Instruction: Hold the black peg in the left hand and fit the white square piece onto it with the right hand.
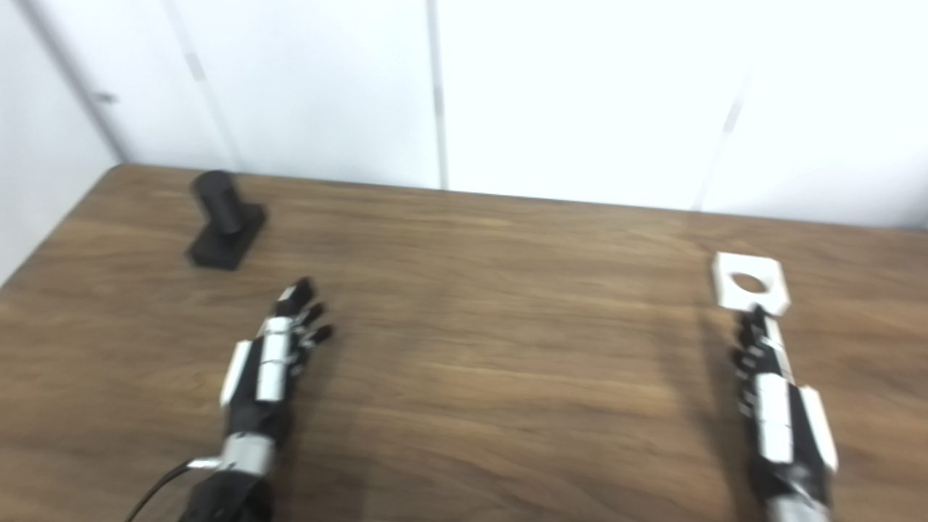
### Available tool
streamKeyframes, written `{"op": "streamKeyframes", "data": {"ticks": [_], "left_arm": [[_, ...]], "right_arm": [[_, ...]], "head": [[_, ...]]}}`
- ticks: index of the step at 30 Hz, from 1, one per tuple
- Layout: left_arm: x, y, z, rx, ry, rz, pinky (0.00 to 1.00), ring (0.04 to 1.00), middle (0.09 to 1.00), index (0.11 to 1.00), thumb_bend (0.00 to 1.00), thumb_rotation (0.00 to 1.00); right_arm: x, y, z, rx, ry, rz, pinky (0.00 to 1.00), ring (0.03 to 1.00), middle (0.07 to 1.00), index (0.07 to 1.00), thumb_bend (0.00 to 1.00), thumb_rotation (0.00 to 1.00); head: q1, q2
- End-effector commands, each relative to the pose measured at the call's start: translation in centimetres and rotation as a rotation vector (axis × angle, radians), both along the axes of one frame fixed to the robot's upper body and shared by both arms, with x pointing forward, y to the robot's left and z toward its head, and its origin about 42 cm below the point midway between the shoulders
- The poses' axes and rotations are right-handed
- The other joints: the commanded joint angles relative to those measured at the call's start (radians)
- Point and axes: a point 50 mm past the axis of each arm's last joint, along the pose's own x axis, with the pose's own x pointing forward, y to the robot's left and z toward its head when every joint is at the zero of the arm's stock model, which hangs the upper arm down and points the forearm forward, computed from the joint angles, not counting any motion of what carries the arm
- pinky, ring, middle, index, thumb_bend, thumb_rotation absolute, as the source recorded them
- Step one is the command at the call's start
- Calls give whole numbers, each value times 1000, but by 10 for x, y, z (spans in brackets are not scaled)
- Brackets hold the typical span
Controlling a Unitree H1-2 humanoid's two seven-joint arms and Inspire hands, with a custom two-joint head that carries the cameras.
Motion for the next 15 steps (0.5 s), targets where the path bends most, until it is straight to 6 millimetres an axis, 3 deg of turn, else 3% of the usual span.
{"op": "streamKeyframes", "data": {"ticks": [1, 6, 10, 14, 15], "left_arm": [[-7, -11, -5, -1, 5, -10, 849, 940, 964, 935, 591, 912], [-7, -19, -9, 16, 12, -21, 855, 948, 973, 946, 544, 948], [-7, -23, -14, 33, 25, -34, 857, 956, 982, 960, 538, 981], [-8, -27, -22, 51, 26, -38, 854, 964, 983, 956, 511, 1000], [-8, -28, -23, 52, 27, -38, 852, 964, 981, 953, 510, 1000]], "right_arm": [[-13, -8, -14, 12, 43, -7, 1000, 1000, 992, 1000, 507, 1000], [-12, -10, -11, 38, 59, -12, 1000, 1000, 993, 1000, 502, 1000], [-13, -9, -11, 27, 63, 4, 1000, 1000, 998, 1000, 473, 1000], [-12, -11, -16, 22, 58, 21, 1000, 1000, 1000, 1000, 606, 1000], [-12, -12, -17, 20, 58, 22, 1000, 1000, 1000, 1000, 628, 1000]], "head": [[20, -9], [51, -30], [64, -80], [83, -143], [83, -143]]}}
